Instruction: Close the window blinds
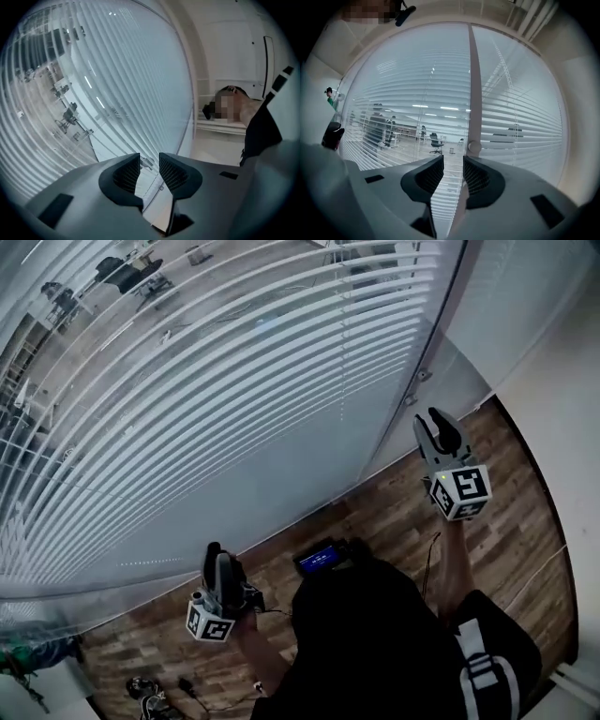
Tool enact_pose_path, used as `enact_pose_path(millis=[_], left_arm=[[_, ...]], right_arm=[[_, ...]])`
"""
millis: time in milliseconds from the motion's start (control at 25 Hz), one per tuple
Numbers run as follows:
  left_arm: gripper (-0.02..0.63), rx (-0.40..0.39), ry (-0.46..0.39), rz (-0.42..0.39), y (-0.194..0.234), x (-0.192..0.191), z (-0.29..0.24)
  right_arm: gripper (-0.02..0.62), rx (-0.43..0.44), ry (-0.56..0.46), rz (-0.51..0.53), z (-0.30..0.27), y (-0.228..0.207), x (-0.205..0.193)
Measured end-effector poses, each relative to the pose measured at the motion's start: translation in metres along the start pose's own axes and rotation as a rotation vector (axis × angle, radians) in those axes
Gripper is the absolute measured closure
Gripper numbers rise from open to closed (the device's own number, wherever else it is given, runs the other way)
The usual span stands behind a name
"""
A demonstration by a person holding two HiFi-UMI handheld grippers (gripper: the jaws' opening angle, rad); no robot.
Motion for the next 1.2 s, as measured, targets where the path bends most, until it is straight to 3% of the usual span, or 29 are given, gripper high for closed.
enact_pose_path(millis=[200,400,760,960,1200], left_arm=[[0.483,-0.062,0.07,-0.111,0.019,0.026,-0.003],[0.483,-0.066,0.099,-0.088,0.036,0.024,0.002],[0.483,-0.035,0.078,-0.084,0.05,0.012,0.012],[0.483,-0.032,0.091,-0.092,0.044,0.006,-0.022],[0.483,-0.05,0.111,-0.099,0.041,0.013,-0.041]], right_arm=[[0.485,-0.066,-0.017,0.057,-0.011,0.009,0.014],[0.485,-0.15,0.03,0.161,-0.026,-0.01,0.02],[0.482,-0.24,0.101,0.266,-0.049,-0.039,0.01],[0.466,-0.177,0.07,0.217,-0.056,-0.054,0.01],[0.466,-0.13,0.085,0.232,-0.073,-0.048,0.013]])
Point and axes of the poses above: the fingertips, and each gripper's own axes: z backward along the fingers, y to its left, x out of its top, the point moved 8 cm from there along z, backward along the fingers, and after that the axes turned 3 degrees about x, right-handed, at the moved point
